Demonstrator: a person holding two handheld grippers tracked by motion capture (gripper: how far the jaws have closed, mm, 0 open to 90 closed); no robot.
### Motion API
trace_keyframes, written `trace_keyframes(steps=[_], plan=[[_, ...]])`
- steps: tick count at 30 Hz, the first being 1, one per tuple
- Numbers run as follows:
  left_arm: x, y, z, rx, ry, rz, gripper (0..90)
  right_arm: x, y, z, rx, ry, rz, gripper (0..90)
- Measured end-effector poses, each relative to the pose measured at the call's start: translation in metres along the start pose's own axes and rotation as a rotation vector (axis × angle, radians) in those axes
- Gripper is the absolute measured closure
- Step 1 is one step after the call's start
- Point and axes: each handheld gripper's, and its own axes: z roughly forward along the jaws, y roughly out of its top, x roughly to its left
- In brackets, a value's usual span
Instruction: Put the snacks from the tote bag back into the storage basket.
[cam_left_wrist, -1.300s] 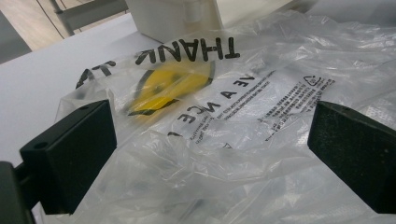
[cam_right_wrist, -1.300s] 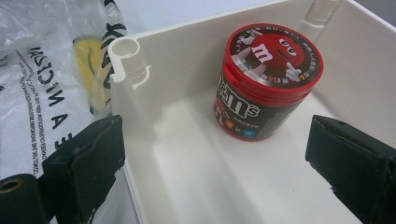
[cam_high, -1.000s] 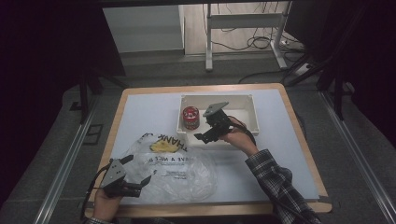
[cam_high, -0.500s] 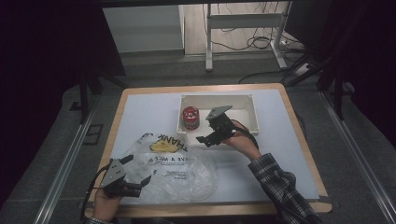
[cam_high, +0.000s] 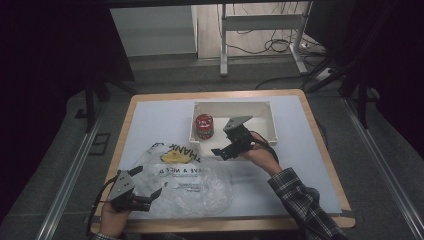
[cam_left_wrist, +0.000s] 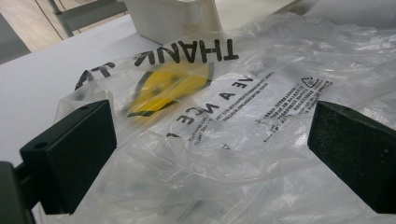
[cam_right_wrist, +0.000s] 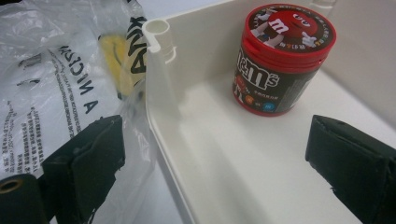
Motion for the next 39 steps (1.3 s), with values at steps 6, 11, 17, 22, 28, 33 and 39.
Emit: trace_keyframes(steps=[6, 11, 17, 22, 28, 33, 39], plan=[[0.000, 0.000, 0.000, -0.001, 0.000, -0.001, 1.1, 0.001, -0.005, -0.003, -0.003, 0.010, -0.002, 5.2], [0.000, 0.000, 0.000, -0.001, 0.000, -0.001, 1.1, 0.003, -0.007, -0.011, -0.023, 0.016, 0.002, 5.2], [0.000, 0.000, 0.000, -0.002, -0.001, -0.002, 1.1, 0.004, -0.010, -0.020, -0.039, 0.014, 0.002, 5.2], [0.000, 0.000, 0.000, -0.002, -0.002, -0.002, 1.1, 0.006, -0.014, -0.025, -0.030, 0.008, -0.016, 5.2], [0.000, 0.000, 0.000, -0.002, -0.003, -0.001, 1.1, 0.010, -0.020, -0.029, -0.021, 0.004, -0.017, 5.2], [0.000, 0.000, 0.000, -0.002, -0.003, -0.001, 1.1, 0.012, -0.023, -0.033, -0.026, -0.005, -0.003, 5.2], [0.000, 0.000, 0.000, -0.002, -0.004, -0.001, 1.1, 0.015, -0.028, -0.037, -0.032, -0.007, 0.008, 5.2]])
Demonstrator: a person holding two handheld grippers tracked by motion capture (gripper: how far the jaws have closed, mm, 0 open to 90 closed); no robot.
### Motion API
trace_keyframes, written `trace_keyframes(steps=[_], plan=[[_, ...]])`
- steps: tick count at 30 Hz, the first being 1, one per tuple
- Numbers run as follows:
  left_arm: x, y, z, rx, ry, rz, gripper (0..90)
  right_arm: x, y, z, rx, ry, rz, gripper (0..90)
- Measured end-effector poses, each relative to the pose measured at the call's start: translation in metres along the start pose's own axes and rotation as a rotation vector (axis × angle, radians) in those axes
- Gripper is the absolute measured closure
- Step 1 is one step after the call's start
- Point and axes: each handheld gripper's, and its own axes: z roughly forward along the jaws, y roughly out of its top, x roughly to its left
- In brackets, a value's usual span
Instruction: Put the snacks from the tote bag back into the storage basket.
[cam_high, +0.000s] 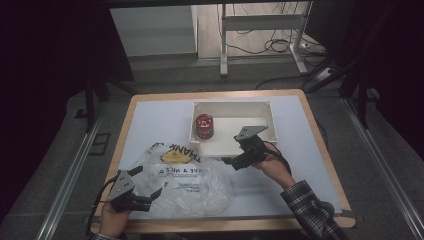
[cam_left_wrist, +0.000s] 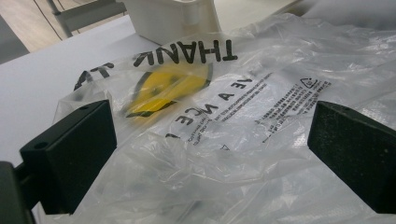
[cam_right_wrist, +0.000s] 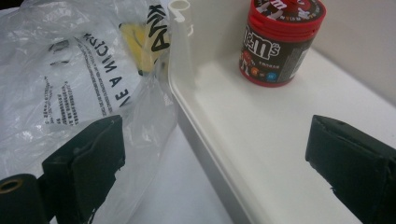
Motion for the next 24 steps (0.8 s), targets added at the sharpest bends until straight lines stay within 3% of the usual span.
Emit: trace_keyframes(steps=[10, 24], plan=[[0.000, 0.000, 0.000, 0.000, -0.002, 0.001, 1.1, 0.004, -0.010, -0.003, 0.025, -0.001, -0.005, 5.2], [0.000, 0.000, 0.000, 0.001, -0.002, 0.001, 1.1, 0.010, -0.019, -0.021, 0.004, -0.005, 0.008, 5.2]])
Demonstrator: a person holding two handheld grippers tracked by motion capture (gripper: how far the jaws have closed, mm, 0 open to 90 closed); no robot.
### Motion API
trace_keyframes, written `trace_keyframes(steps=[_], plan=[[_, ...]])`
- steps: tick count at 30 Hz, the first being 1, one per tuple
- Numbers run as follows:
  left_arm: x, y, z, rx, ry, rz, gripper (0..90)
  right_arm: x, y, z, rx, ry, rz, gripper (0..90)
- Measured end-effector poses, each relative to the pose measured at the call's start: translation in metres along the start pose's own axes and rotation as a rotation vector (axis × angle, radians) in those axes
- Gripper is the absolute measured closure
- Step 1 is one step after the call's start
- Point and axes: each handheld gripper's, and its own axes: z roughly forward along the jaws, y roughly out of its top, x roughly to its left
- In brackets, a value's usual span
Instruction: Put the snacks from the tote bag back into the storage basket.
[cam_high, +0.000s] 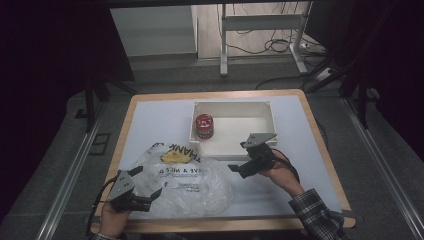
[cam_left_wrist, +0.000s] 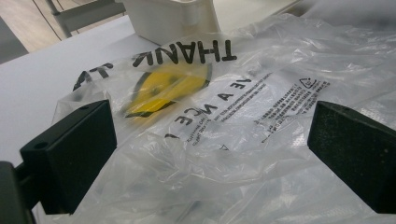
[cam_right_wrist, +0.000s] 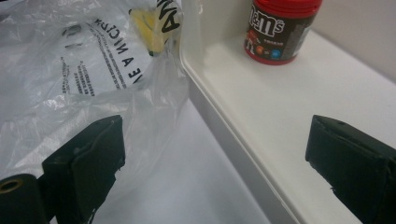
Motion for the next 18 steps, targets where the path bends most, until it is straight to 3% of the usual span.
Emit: trace_keyframes(steps=[18], plan=[[0.000, 0.000, 0.001, 0.008, -0.004, 0.003, 1.1, 0.002, -0.016, -0.016, -0.001, -0.031, 0.008, 4.8]])
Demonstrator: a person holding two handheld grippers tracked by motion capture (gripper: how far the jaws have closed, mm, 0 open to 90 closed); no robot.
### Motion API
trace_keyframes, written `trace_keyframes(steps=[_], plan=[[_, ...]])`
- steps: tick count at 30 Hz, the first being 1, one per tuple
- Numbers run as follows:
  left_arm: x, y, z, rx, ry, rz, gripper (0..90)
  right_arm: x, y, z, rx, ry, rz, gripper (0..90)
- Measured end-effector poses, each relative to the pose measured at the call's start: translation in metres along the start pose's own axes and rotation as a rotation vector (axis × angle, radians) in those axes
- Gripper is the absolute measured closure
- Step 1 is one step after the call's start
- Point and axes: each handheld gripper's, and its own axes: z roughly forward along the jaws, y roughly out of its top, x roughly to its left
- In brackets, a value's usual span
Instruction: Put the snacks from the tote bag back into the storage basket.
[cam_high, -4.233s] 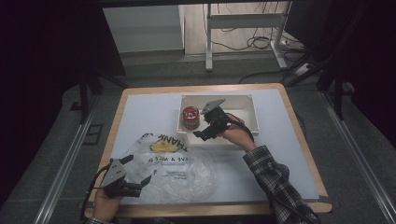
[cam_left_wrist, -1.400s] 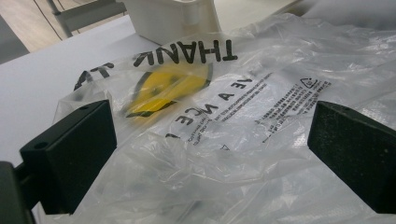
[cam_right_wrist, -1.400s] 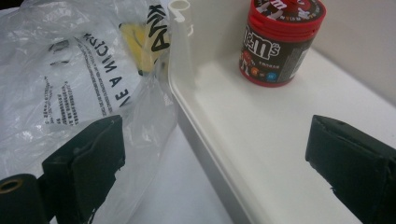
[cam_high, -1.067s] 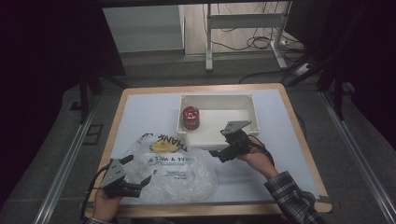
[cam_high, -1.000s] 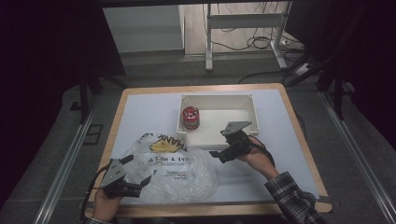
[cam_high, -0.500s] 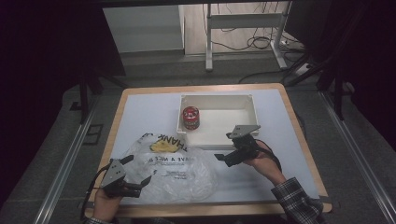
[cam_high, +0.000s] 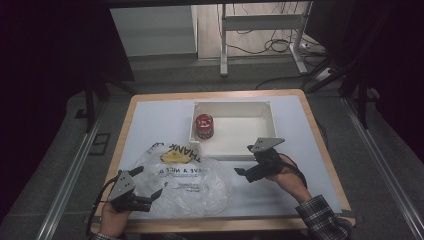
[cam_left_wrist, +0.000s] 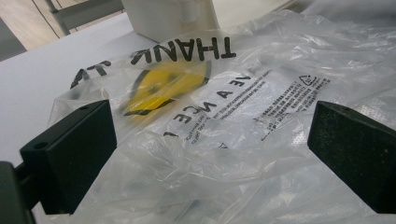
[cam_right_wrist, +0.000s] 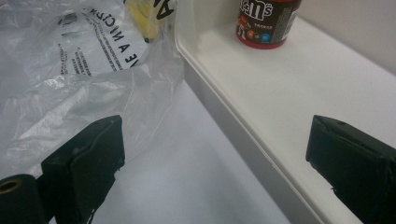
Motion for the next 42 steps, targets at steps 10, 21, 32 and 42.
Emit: trace_keyframes(steps=[10, 21, 32, 42], plan=[[0.000, 0.000, 0.000, 0.000, 0.000, -0.001, 1.1, 0.000, -0.006, -0.010, -0.019, -0.011, 0.010, 4.7], [0.000, 0.000, 0.000, -0.001, 0.000, -0.001, 1.1, -0.002, -0.017, -0.020, -0.029, -0.022, 0.030, 4.7], [0.000, 0.000, 0.000, -0.001, -0.001, -0.001, 1.1, -0.005, -0.028, -0.028, -0.024, -0.038, 0.047, 4.7], [0.000, 0.000, 0.000, 0.000, -0.003, -0.002, 1.1, -0.009, -0.040, -0.033, 0.009, -0.052, 0.070, 4.7]])
